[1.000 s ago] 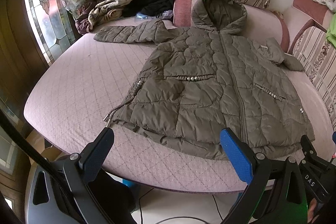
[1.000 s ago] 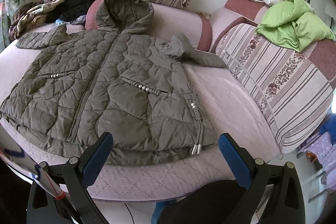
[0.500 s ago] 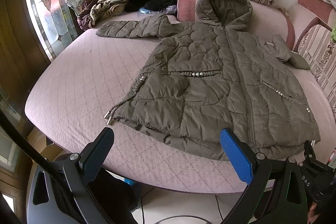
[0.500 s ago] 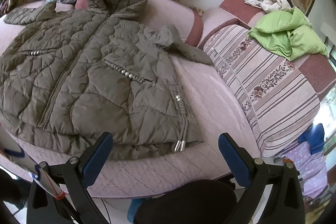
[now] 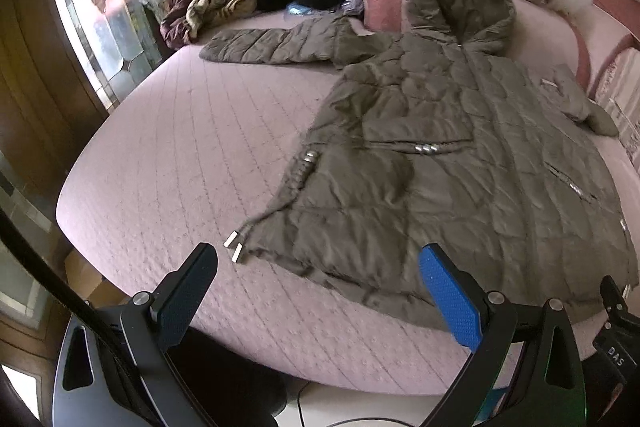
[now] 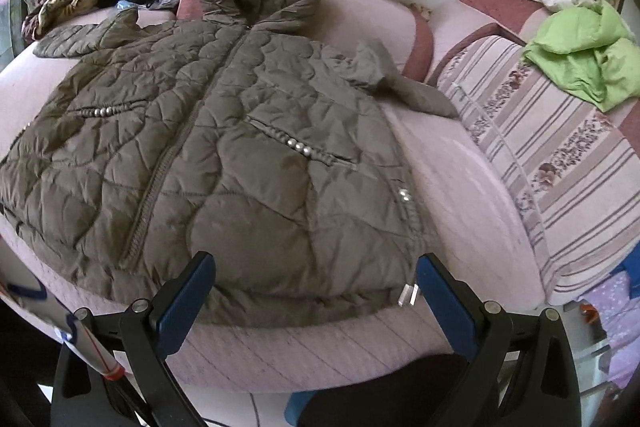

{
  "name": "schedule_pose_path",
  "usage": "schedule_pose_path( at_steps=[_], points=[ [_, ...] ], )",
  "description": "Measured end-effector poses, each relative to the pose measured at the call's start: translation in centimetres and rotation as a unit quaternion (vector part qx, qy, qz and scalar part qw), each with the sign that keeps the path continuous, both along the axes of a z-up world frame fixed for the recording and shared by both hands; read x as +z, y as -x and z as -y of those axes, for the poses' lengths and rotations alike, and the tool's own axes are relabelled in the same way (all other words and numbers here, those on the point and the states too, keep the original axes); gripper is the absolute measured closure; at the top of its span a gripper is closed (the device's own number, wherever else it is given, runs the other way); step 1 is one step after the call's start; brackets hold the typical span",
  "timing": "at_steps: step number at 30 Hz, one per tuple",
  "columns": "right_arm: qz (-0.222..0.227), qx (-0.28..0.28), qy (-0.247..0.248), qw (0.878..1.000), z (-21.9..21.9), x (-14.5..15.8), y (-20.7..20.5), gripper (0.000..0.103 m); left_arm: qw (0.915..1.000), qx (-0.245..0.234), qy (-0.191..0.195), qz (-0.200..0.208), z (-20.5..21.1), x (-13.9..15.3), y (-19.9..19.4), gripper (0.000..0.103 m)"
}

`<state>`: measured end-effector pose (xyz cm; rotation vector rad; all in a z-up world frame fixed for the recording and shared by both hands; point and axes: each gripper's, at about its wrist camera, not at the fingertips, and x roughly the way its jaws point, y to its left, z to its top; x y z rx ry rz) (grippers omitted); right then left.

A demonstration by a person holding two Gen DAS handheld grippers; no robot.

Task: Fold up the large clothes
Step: 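Reach the left gripper to the sleeve cuff and close on it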

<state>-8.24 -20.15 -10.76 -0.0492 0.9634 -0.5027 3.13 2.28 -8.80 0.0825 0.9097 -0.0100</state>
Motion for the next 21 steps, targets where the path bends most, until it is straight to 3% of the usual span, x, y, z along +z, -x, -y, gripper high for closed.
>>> schedule_pose_path(
  at_steps=[11, 21],
  points=[
    [0.007, 0.006, -0.041, 0.999, 1.3, -0.4, -5.3, 0.001, 0.9994, 0.031, 0.002, 0.016, -5.0, 1.4, -9.4, 0.002],
    [0.059, 0.005, -0.112, 0.992, 3.2, -1.7, -8.6, 0.004, 0.9928, 0.101, 0.064, -0.007, -11.1, 0.2, -23.4, 0.002]
  ],
)
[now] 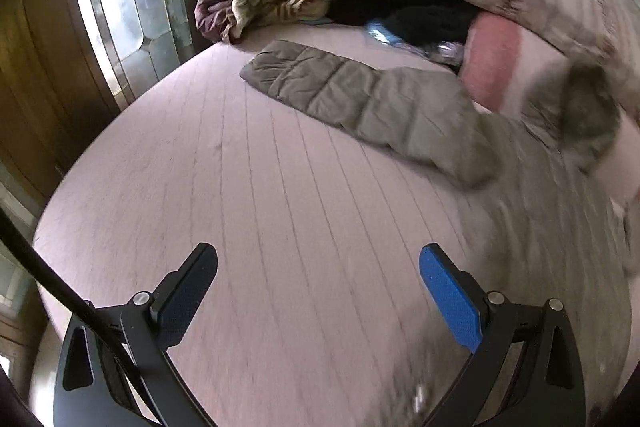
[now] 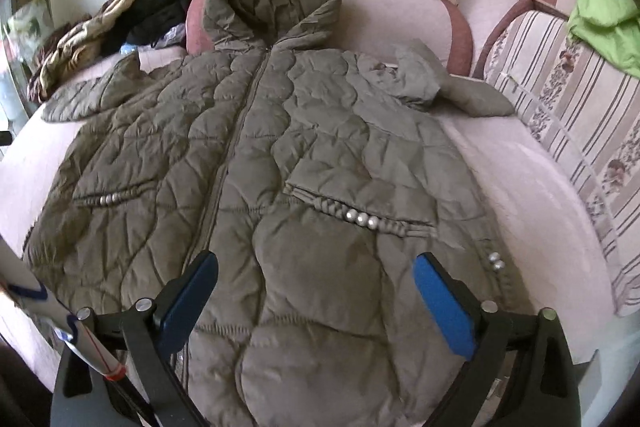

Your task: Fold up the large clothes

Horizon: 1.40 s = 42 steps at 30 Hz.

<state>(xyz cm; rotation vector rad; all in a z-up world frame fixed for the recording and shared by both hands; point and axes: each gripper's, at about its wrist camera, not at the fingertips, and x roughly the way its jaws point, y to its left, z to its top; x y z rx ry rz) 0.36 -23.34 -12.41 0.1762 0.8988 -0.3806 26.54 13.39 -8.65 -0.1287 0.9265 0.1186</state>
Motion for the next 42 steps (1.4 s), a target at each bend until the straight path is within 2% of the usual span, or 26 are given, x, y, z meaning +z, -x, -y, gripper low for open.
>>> schedule_pose_path(
  at_steps=[2, 6, 7, 9, 13, 14, 17, 20, 21, 23, 24, 26, 27, 28, 30, 32, 34, 37, 40, 42],
  points=[
    [0.004, -0.002, -0.015, 1.000, 0.4, -0.5, -0.3, 0.008, 0.9998, 0.008, 0.011, -0.017, -1.1, -0.9, -3.3, 0.003],
    [0.024, -0.006, -0.029, 0.999, 1.1, -1.1, -0.5, 0.010, 0.9951, 0.026, 0.075, -0.059, -3.4, -3.4, -9.6, 0.021],
    [0.029, -0.008, -0.026, 0.999, 1.2, -1.2, -0.6, 0.010, 0.9923, 0.035, 0.098, -0.067, -4.0, -4.0, -11.1, 0.025],
    [0.037, -0.015, -0.019, 0.999, 1.5, -1.5, -0.8, 0.010, 0.9863, 0.047, 0.138, -0.076, -4.8, -5.3, -13.5, 0.025],
    [0.046, -0.025, -0.028, 0.998, 2.4, -2.5, -1.5, 0.010, 0.9676, 0.066, 0.227, -0.089, -6.1, -8.1, -17.6, 0.025],
    [0.047, -0.026, -0.029, 0.998, 2.7, -2.7, -1.6, 0.010, 0.9647, 0.067, 0.238, -0.090, -6.1, -8.6, -18.4, 0.025],
    [0.050, -0.024, -0.029, 0.998, 3.2, -3.4, -2.4, 0.009, 0.9678, 0.078, 0.231, -0.063, -5.8, -8.7, -20.4, 0.025],
    [0.050, -0.020, -0.031, 0.998, 3.6, -4.0, -3.1, 0.009, 0.9654, 0.085, 0.241, -0.051, -5.7, -9.1, -22.9, 0.021],
    [0.048, -0.020, -0.033, 0.998, 3.7, -4.2, -3.2, 0.009, 0.9640, 0.094, 0.244, -0.049, -5.6, -9.2, -23.7, 0.017],
    [0.038, -0.021, -0.041, 0.998, 4.0, -5.0, -3.6, 0.009, 0.9636, 0.115, 0.237, -0.046, -5.2, -9.2, -24.7, 0.015],
    [0.035, -0.021, -0.047, 0.998, 4.3, -5.3, -3.8, 0.009, 0.9670, 0.123, 0.217, -0.051, -4.7, -9.1, -25.1, 0.017],
    [0.034, -0.023, -0.054, 0.998, 4.5, -5.7, -3.8, 0.009, 0.9767, 0.131, 0.156, -0.068, -3.3, -8.7, -25.5, 0.043],
    [0.035, -0.022, -0.054, 0.998, 4.6, -5.7, -3.8, 0.009, 0.9821, 0.121, 0.119, -0.081, -2.2, -8.3, -25.7, 0.068],
    [0.036, -0.021, -0.053, 0.998, 4.5, -5.7, -3.7, 0.009, 0.9840, 0.109, 0.111, -0.087, -1.6, -8.0, -25.7, 0.085],
    [0.038, -0.017, -0.048, 0.998, 4.4, -5.7, -3.6, 0.009, 0.9833, 0.095, 0.125, -0.092, -0.3, -6.5, -25.3, 0.088],
    [0.041, -0.015, -0.045, 0.998, 4.3, -5.7, -3.3, 0.009, 0.9860, 0.072, 0.129, -0.077, 1.5, -4.3, -24.3, 0.089],
    [0.047, -0.016, -0.041, 0.998, 4.3, -5.5, -2.8, 0.009, 0.9887, 0.032, 0.135, -0.057, 4.3, -1.2, -22.9, 0.090],
    [0.057, -0.023, -0.036, 0.997, 4.4, -5.1, -2.0, 0.009, 0.9886, -0.032, 0.144, -0.031, 8.7, 2.7, -20.2, 0.090],
    [0.065, -0.033, -0.041, 0.996, 4.9, -4.7, -1.2, 0.009, 0.9793, -0.113, 0.167, -0.016, 13.9, 5.7, -16.6, 0.090],
    [0.071, -0.040, -0.047, 0.996, 5.4, -4.4, -0.8, 0.009, 0.9684, -0.165, 0.186, -0.020, 17.9, 6.3, -14.1, 0.090]
  ],
)
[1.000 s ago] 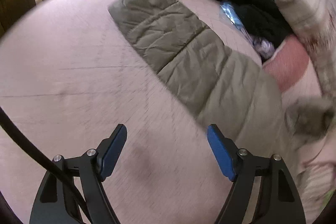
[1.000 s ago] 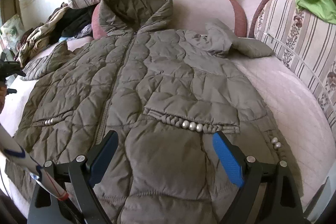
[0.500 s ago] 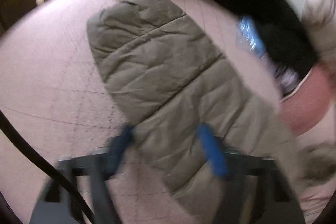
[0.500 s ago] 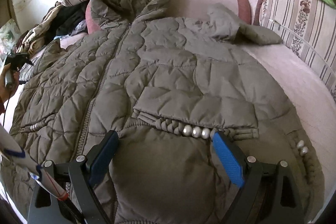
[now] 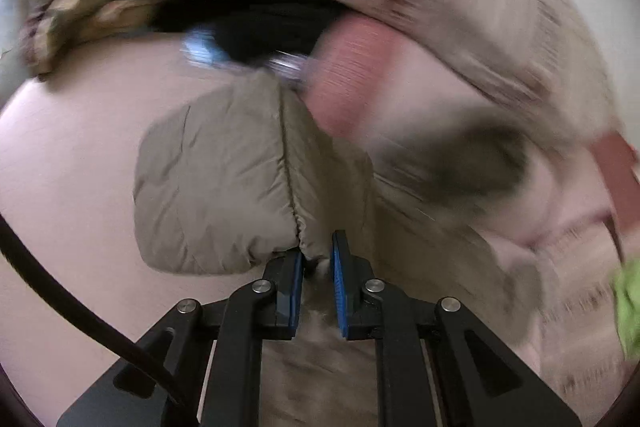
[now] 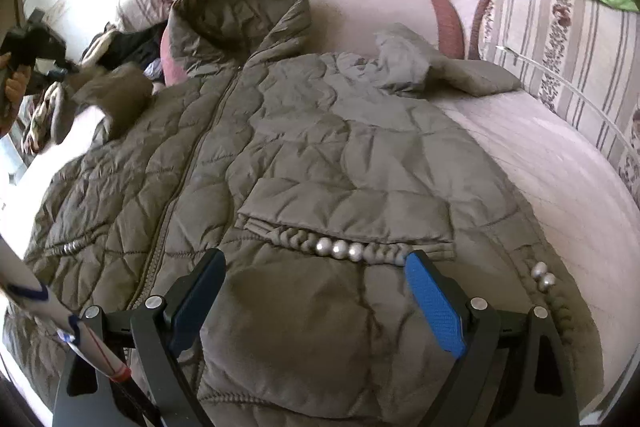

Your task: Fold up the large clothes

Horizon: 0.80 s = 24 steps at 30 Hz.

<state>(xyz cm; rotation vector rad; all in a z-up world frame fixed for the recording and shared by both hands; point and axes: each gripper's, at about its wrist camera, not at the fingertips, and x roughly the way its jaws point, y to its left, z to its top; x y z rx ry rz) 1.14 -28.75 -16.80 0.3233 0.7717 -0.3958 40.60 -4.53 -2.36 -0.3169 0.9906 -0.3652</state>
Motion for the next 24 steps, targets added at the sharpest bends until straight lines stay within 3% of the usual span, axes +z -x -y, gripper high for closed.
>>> schedule_pose_path(
  at_steps=[3, 8, 11, 13, 16, 21, 24],
  points=[
    [0.007, -0.010, -0.008, 1.000, 0.7, 0.4, 0.5, 0.009, 0.9982, -0.058, 0.005, -0.016, 5.5, -1.8, 3.2, 0.089],
    [0.008, -0.016, -0.019, 1.000, 1.6, 0.5, 0.9, 0.009, 0.9938, -0.088, -0.063, -0.028, 11.0, -6.4, 7.4, 0.083],
    [0.011, -0.012, -0.020, 1.000, 1.6, 0.5, 0.9, 0.009, 0.9902, -0.118, -0.074, -0.017, 11.6, -6.3, 9.9, 0.062],
    [0.010, -0.012, -0.025, 1.000, 1.8, 0.3, 0.8, 0.009, 0.9883, -0.133, -0.076, 0.003, 11.2, -5.5, 12.6, 0.046],
    [0.009, -0.013, -0.027, 1.000, 1.7, 0.1, 0.7, 0.009, 0.9829, -0.137, -0.110, 0.053, 9.4, -4.4, 17.5, 0.035],
    [0.009, -0.015, -0.028, 0.999, 1.2, -0.1, 0.9, 0.009, 0.9722, -0.088, -0.200, 0.083, 4.9, -6.6, 22.6, 0.032],
    [0.009, -0.006, -0.039, 0.999, 0.6, 0.6, 0.9, 0.009, 0.9707, -0.051, -0.221, 0.079, 1.9, -8.5, 23.8, 0.032]
  ],
)
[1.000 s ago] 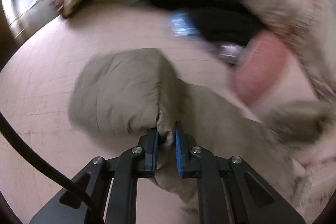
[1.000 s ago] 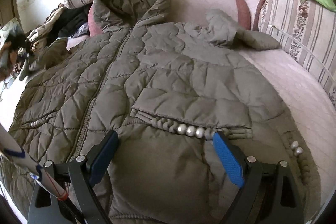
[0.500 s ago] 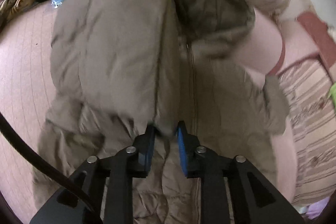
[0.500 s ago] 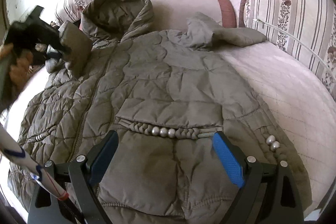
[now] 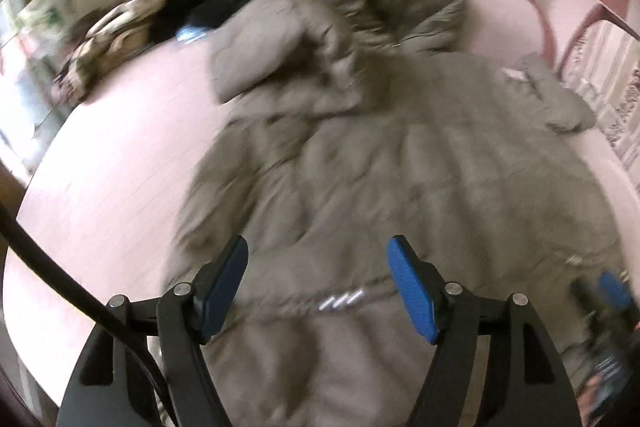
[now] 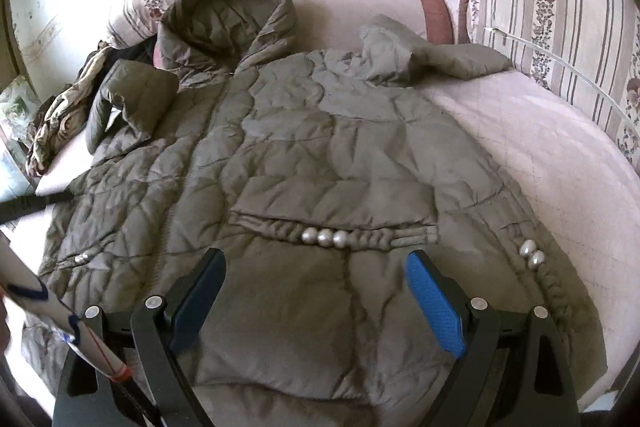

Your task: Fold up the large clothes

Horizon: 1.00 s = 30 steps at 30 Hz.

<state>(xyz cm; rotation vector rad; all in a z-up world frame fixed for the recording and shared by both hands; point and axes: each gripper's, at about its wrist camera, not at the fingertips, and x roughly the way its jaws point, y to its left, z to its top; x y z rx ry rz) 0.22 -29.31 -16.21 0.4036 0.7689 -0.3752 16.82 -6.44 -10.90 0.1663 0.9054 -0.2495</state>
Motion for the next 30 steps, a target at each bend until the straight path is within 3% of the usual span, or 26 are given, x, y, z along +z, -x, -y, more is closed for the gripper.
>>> schedule_pose_path(
  at_steps=[6, 9, 11, 16, 18, 19, 22, 23, 25, 27, 28, 29, 30],
  points=[
    [0.012, 0.079, 0.046, 0.996, -3.7, 5.4, -4.6, 0.009, 0.9955, 0.088, 0.032, 0.018, -6.7, -0.3, -1.1, 0.032],
    [0.006, 0.139, 0.082, 0.987, -7.2, 7.8, -9.5, 0.009, 0.9898, 0.128, 0.058, 0.024, -10.5, 0.5, -1.9, 0.032],
    [-0.001, 0.174, 0.129, 0.976, -10.3, 8.7, -13.2, 0.009, 0.9852, 0.160, 0.054, 0.031, -12.8, 0.7, -2.4, 0.032],
    [-0.025, 0.272, 0.244, 0.931, -19.2, 8.7, -22.3, 0.009, 0.9659, 0.243, 0.090, 0.003, -18.6, -0.2, -4.5, 0.032],
    [-0.040, 0.296, 0.332, 0.895, -23.0, 7.3, -25.5, 0.009, 0.9592, 0.262, 0.105, -0.011, -20.1, -0.6, -5.1, 0.032],
    [-0.049, 0.302, 0.386, 0.870, -24.7, 6.3, -26.9, 0.009, 0.9570, 0.269, 0.109, -0.016, -20.5, -0.7, -5.3, 0.032],
    [-0.081, 0.311, 0.486, 0.813, -28.0, 3.5, -30.1, 0.009, 0.9514, 0.280, 0.125, -0.029, -21.5, -1.0, -5.7, 0.032],
    [-0.089, 0.310, 0.508, 0.799, -28.8, 2.7, -31.0, 0.010, 0.9504, 0.281, 0.130, -0.031, -21.7, -1.0, -5.8, 0.032],
    [-0.097, 0.315, 0.534, 0.778, -29.6, 1.4, -32.0, 0.010, 0.9498, 0.280, 0.136, -0.032, -21.6, -1.1, -5.9, 0.032],
    [-0.116, 0.323, 0.554, 0.759, -30.2, -0.3, -33.2, 0.017, 0.9506, 0.278, 0.135, -0.031, -21.4, -1.2, -5.6, 0.032],
    [-0.127, 0.331, 0.549, 0.757, -30.3, -0.9, -33.7, 0.034, 0.9513, 0.276, 0.134, -0.030, -21.2, -1.2, -5.7, 0.032],
    [-0.135, 0.333, 0.536, 0.764, -30.2, -1.0, -34.1, 0.054, 0.9525, 0.273, 0.133, -0.030, -21.1, -1.2, -5.7, 0.032],
    [-0.137, 0.329, 0.523, 0.774, -30.0, -0.6, -34.4, 0.064, 0.9539, 0.268, 0.132, -0.030, -20.8, -1.2, -5.7, 0.032]
  ],
)
